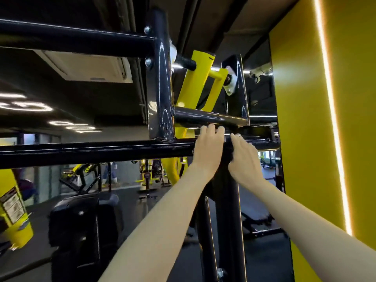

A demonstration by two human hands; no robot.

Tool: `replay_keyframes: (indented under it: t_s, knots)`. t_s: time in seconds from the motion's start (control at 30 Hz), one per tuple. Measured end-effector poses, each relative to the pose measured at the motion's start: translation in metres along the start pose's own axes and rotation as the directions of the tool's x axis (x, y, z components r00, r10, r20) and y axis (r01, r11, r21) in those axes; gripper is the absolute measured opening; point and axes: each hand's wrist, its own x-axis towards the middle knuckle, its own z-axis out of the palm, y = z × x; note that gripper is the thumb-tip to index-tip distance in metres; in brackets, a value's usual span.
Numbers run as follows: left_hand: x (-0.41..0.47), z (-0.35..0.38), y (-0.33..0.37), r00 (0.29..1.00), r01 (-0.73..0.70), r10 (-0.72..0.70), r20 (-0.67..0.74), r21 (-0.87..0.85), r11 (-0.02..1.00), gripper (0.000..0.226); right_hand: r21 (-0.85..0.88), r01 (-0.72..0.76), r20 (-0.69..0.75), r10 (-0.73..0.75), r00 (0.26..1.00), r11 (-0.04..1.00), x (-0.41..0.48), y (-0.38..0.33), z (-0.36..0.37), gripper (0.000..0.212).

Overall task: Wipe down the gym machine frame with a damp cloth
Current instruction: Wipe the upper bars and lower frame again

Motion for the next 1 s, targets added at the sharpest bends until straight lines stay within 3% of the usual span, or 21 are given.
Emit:
replay_keyframes:
  t_s: [0.13,0.27,0.43,0.6,0.7,0.8,0.9,1.0]
  knots:
    - [0.005,-0.005,-0.015,0.997,-0.066,0.066,0.034,0.007,0.998,0.027,-0.096,0.076,0.062,-0.070,0.996,0.993,0.013,0.008,-0.005,0.060]
    - [0.006,-0.016,-0.064,0.998,0.045,-0.043,-0.040,0.038,0.998,0.025,-0.098,0.070,0.141,-0.056,0.988,0.993,0.016,0.009,-0.001,0.072]
    - [0.002,-0.008,-0.055,0.986,0.109,-0.107,-0.126,0.006,0.994,0.024,0.036,0.091,0.029,-0.093,0.995,0.995,0.013,0.009,0.008,0.064]
    - [0.014,0.029,-0.004,0.986,0.110,-0.112,-0.125,-0.022,0.994,0.025,0.131,0.189,-0.207,-0.159,0.965,0.973,0.015,0.021,0.015,0.041]
    - [0.016,0.050,0.027,0.985,0.099,-0.097,-0.143,0.000,0.995,0.024,0.159,0.191,-0.180,-0.162,0.970,0.969,0.025,0.041,0.013,0.027]
    - [0.018,0.046,0.014,0.985,0.026,-0.005,-0.171,0.124,0.992,0.028,0.174,0.290,-0.143,-0.267,0.953,0.941,0.033,0.061,0.012,0.039]
    - [-0.006,0.026,-0.026,0.949,0.155,-0.094,-0.300,0.185,0.970,0.038,0.227,0.329,-0.088,-0.317,0.944,0.917,0.036,0.075,0.017,0.058]
    - [-0.036,0.019,-0.038,0.825,0.365,-0.256,-0.504,0.129,0.922,0.040,0.316,0.316,-0.068,-0.311,0.948,0.894,0.033,0.079,0.021,0.058]
